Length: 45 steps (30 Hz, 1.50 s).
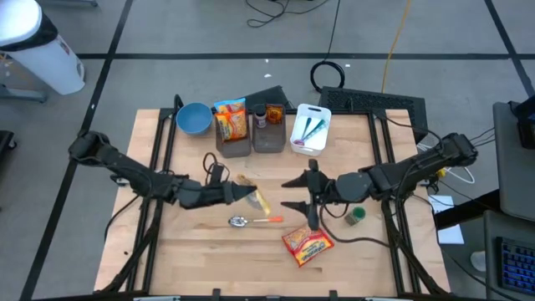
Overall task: Pick & Place Food Item
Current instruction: Put the yellow noodle pack into the left black bin
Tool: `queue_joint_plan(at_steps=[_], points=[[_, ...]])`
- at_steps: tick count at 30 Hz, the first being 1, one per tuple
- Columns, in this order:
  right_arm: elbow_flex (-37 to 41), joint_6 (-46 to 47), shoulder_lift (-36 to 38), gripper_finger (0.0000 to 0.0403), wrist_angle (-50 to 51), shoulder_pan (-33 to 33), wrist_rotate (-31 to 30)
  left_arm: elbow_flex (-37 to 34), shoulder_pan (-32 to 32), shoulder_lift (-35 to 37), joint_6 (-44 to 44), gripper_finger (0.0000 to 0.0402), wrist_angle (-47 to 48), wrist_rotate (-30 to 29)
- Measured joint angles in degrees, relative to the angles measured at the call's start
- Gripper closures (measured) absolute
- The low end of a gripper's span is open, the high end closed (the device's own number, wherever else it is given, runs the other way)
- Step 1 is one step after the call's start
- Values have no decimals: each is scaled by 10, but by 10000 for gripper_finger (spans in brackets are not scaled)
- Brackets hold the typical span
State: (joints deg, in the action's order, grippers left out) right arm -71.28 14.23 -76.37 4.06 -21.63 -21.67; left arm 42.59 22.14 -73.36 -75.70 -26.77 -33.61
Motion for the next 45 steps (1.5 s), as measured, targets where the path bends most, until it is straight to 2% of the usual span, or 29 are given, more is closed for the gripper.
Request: queue_joint_plan(at_steps=[4,12,15,21,26,31,45], points=[[-19,-19,-13,153,2,2,-15,0,-28,0,22,401,-35,0],[-24,-1,-55,165,5,2,-129,3,-66,-1,25,401,-68,-2],[-25,-2,-72,173,6,1,-162,22,-74,-1,35,401,-51,-5],[-25,15,-105,182,-2,1,-168,71,-93,-1,80,401,-16,6],[-25,4,-107,188,-16,0,-240,110,-98,-1,91,401,55,10],[-25,-39,-100,191,-33,3,-274,117,-98,-1,95,401,60,10],[-24,-49,-101,191,-30,33,-278,117,-81,-1,92,401,56,13]])
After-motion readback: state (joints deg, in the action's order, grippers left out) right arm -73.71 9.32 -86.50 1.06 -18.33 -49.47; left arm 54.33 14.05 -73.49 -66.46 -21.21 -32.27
